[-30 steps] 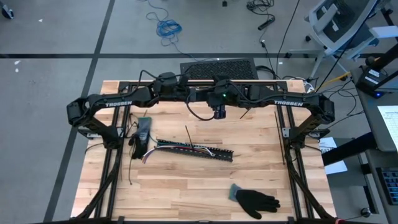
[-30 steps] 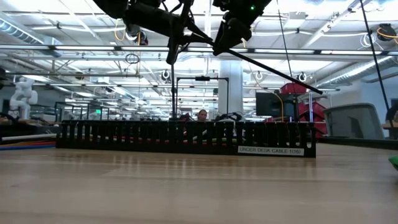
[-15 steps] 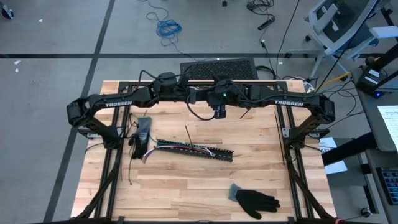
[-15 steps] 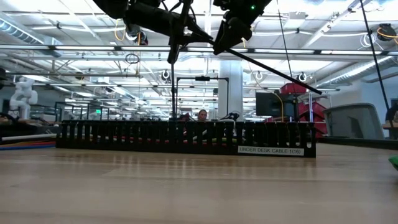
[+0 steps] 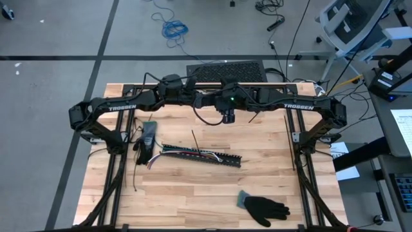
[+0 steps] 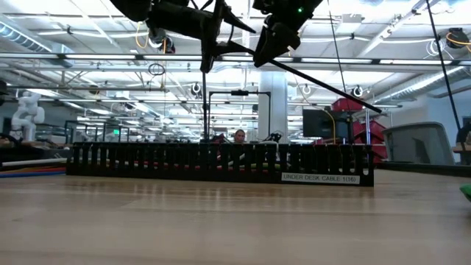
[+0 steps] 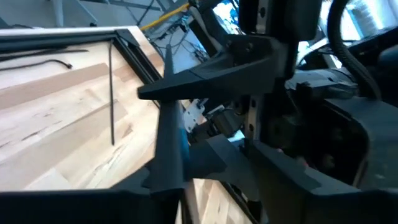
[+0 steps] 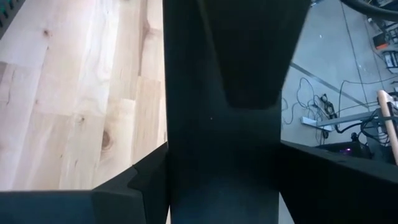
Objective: Ziptie cables
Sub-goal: Close the cable duct with the cable duct cover
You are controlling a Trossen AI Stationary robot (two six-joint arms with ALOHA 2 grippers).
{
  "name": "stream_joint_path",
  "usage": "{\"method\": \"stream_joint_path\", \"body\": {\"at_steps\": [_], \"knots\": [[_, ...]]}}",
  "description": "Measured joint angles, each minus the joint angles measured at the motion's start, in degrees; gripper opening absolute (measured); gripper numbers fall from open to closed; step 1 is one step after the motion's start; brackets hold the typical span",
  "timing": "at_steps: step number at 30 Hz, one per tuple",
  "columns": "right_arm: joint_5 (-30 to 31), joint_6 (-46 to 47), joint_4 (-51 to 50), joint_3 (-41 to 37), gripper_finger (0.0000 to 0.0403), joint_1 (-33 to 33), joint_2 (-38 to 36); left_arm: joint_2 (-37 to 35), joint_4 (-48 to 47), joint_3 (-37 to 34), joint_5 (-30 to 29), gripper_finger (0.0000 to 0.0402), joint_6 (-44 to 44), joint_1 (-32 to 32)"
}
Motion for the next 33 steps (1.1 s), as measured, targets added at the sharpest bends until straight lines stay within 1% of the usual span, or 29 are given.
{"method": "stream_joint_path", "body": {"at_steps": [3, 6, 10, 13, 16, 18, 19, 23, 25, 27, 30, 32, 33], "knots": [[-0.15, 0.00, -0.94, -0.02, 0.0212, 0.00, 0.00, 0.00, -0.01, 0.00, 2.26, 0.0211, 0.28, 0.62], [0.13, 0.03, -1.70, -0.02, 0.0212, 0.00, 0.00, -0.08, 0.36, 0.00, 5.53, 0.0232, 0.57, 2.00], [0.74, 0.54, -3.10, 0.00, 0.0212, -0.02, -0.10, -1.98, -3.20, 0.02, 8.86, 0.0237, 3.21, 4.70], [0.51, 1.10, -8.86, -0.04, 0.0212, -0.09, -0.33, -4.04, -9.13, 0.02, 9.37, 0.0238, 7.47, 6.97], [-0.02, 4.81, -15.88, -0.13, 0.0212, -0.02, -0.35, -7.30, -14.02, 0.13, 9.11, 0.0238, 13.02, 9.74], [-1.22, 8.32, -21.32, -0.13, 0.0212, 0.00, -0.44, -9.26, -17.76, 0.13, 7.94, 0.0238, 16.80, 11.83], [-2.93, 10.47, -23.42, -0.13, 0.0212, 0.08, -0.44, -10.23, -19.96, 0.13, 6.91, 0.0238, 19.12, 12.88], [-13.02, 20.28, -28.87, -0.13, 0.0212, 1.31, -0.44, -14.68, -26.80, 0.13, -0.21, 0.0238, 27.67, 15.76], [-17.90, 23.96, -29.46, -0.13, 0.0212, 2.39, -0.44, -16.88, -30.00, 0.13, -3.77, 0.0238, 31.60, 16.58], [-21.48, 24.92, -29.32, -0.11, 0.0212, 4.33, -0.46, -18.95, -32.91, 0.13, -6.65, 0.0238, 34.81, 16.90], [-21.99, 25.55, -25.44, -0.11, 0.0212, 8.36, -0.46, -21.73, -35.14, 0.13, -9.25, 0.0238, 37.86, 16.86], [-22.48, 26.19, -20.25, -0.11, 0.0212, 10.50, -0.23, -23.48, -36.28, 0.13, -10.34, 0.0238, 39.47, 16.83], [-21.69, 26.86, -17.12, -0.11, 0.0212, 11.24, -0.10, -24.23, -37.22, 0.13, -11.02, 0.0238, 40.53, 16.83]]}}
